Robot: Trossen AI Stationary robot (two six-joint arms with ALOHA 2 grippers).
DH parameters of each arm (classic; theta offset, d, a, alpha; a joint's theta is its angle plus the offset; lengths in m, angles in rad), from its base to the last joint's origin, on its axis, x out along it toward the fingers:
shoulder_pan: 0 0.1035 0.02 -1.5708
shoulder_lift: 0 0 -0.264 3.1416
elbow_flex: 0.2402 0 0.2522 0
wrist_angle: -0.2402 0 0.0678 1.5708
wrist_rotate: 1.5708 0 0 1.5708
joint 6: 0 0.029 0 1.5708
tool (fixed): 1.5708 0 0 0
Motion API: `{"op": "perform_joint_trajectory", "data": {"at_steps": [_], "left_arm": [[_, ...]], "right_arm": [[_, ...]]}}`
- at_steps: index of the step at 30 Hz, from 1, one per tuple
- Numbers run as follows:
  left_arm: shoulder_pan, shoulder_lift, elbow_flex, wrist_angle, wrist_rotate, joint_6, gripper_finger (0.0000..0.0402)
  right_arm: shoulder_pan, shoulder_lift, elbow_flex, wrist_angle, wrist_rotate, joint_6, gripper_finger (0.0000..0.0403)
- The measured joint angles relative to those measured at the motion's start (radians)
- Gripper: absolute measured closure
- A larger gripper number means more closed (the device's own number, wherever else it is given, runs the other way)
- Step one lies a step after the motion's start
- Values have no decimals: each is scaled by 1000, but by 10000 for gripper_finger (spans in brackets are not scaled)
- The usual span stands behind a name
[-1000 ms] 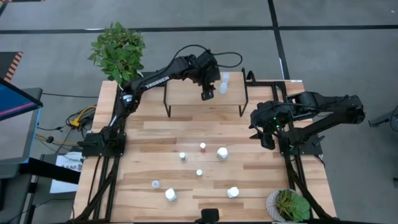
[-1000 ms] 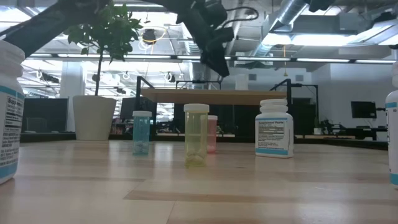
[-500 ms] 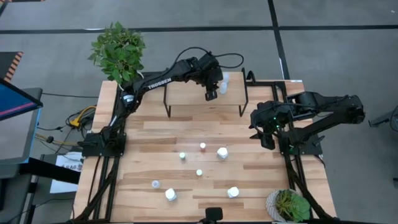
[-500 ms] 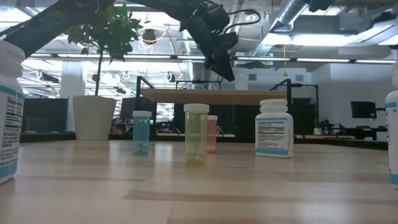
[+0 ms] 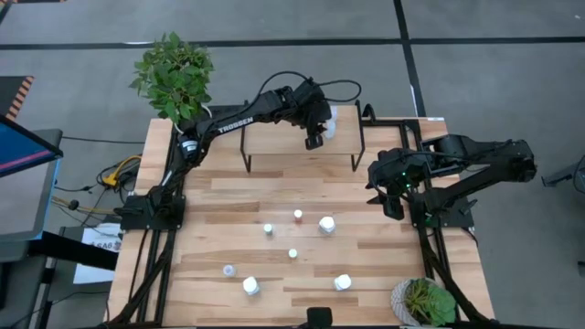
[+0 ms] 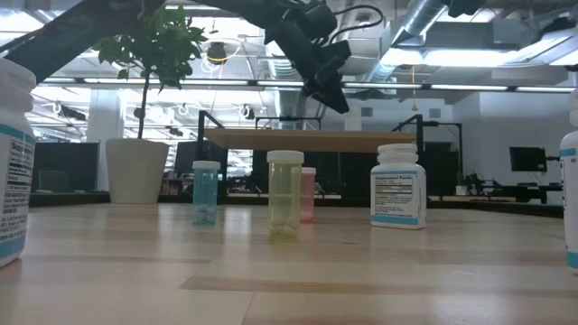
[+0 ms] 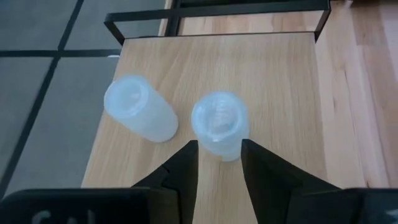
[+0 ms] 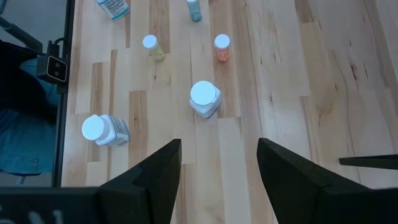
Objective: Pick and place medicine bottles onto shelf by color
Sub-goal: Put the top white pill bottle on the shelf aligned with the white pill bottle, then put the white pill bottle aligned with the other white pill bottle on the shelf
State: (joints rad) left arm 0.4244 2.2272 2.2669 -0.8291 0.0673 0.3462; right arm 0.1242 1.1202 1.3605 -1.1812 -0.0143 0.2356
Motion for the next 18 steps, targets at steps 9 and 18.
{"op": "perform_joint_trajectory", "data": {"at_steps": [9,18], "left_arm": [[0,0,0,-19,-48,3,291],[-5,36,2,-4,-117,10,291]], "right_arm": [[0,0,0,0,0,0,171],[0,0,0,-1,0,0,171]]}}
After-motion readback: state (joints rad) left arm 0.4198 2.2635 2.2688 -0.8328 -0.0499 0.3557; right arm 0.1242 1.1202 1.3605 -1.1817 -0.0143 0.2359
